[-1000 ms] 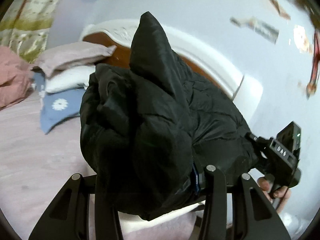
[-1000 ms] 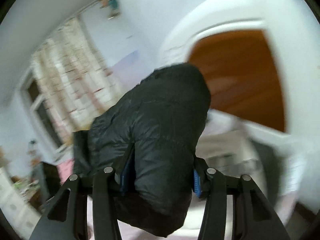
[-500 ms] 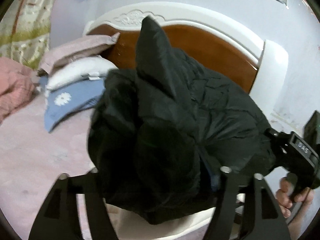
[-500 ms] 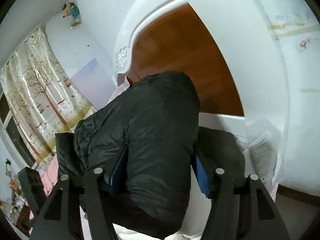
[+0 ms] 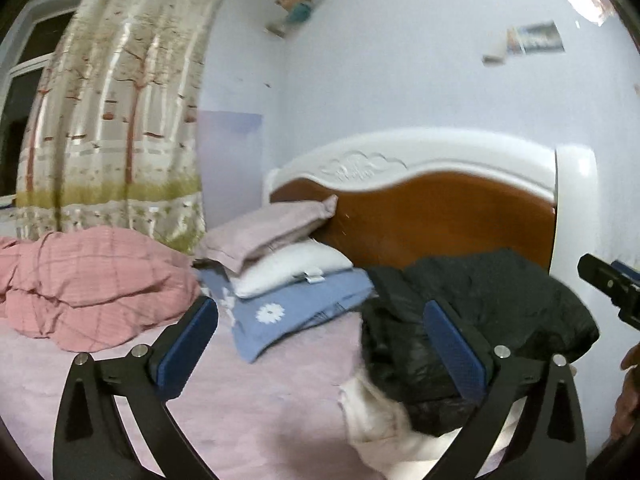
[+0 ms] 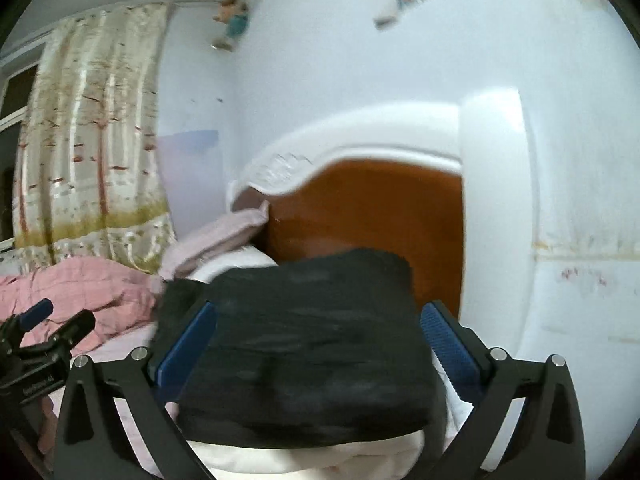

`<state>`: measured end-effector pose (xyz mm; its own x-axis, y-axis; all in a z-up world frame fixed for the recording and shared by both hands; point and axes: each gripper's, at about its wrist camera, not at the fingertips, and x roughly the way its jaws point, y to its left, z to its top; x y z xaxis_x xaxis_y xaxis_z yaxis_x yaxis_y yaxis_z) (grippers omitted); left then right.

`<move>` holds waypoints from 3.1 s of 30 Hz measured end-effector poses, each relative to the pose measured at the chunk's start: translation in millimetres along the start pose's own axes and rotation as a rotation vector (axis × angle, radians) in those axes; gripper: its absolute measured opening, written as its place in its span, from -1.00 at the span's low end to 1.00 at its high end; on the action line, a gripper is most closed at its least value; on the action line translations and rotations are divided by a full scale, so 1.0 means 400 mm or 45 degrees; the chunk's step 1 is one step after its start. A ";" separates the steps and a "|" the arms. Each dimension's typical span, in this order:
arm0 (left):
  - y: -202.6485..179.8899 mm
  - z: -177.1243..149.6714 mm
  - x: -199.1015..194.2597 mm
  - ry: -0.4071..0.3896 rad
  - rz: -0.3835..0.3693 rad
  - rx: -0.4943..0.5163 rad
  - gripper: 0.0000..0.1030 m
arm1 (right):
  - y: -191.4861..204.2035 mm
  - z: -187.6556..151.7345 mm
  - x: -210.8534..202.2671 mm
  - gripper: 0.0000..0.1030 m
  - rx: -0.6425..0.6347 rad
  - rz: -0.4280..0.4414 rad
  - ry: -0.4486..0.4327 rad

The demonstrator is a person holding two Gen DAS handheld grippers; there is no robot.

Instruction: Fold large clothes

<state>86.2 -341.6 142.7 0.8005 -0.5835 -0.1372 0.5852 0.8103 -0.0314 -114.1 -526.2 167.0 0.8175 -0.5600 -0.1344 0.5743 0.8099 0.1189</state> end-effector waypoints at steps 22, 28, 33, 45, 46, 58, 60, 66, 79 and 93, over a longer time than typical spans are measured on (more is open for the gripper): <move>0.361 -0.395 -0.197 0.112 0.379 0.002 0.99 | 0.419 -0.410 -0.078 0.99 -0.066 0.213 0.161; 0.382 -0.433 -0.183 0.139 0.364 -0.032 0.99 | 0.472 -0.502 -0.038 0.99 -0.087 0.185 0.183; 0.361 -0.454 -0.190 0.127 0.401 0.016 0.99 | 0.481 -0.557 -0.016 0.99 -0.075 0.152 0.215; 0.366 -0.464 -0.175 0.163 0.420 0.020 0.99 | 0.524 -0.573 -0.036 0.99 -0.204 0.111 0.173; 0.364 -0.465 -0.174 0.166 0.423 0.027 0.99 | 0.523 -0.573 -0.035 0.99 -0.205 0.111 0.178; 0.358 -0.472 -0.167 0.198 0.447 0.061 0.99 | 0.512 -0.569 -0.030 0.99 -0.185 0.113 0.181; 0.356 -0.472 -0.168 0.200 0.446 0.072 0.99 | 0.509 -0.570 -0.028 0.99 -0.186 0.113 0.181; 0.354 -0.473 -0.173 0.198 0.444 0.076 0.99 | 0.511 -0.570 -0.030 0.99 -0.186 0.112 0.181; 0.358 -0.472 -0.170 0.214 0.435 0.050 0.99 | 0.509 -0.568 -0.020 0.99 -0.188 0.105 0.196; 0.358 -0.479 -0.153 0.234 0.445 0.036 0.99 | 0.513 -0.569 -0.017 0.99 -0.191 0.096 0.204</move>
<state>96.3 -179.2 -43.2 0.9172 -0.2511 -0.3095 0.2868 0.9550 0.0753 -11.5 -316.6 -31.7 0.8337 -0.4720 -0.2866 0.4896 0.8719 -0.0115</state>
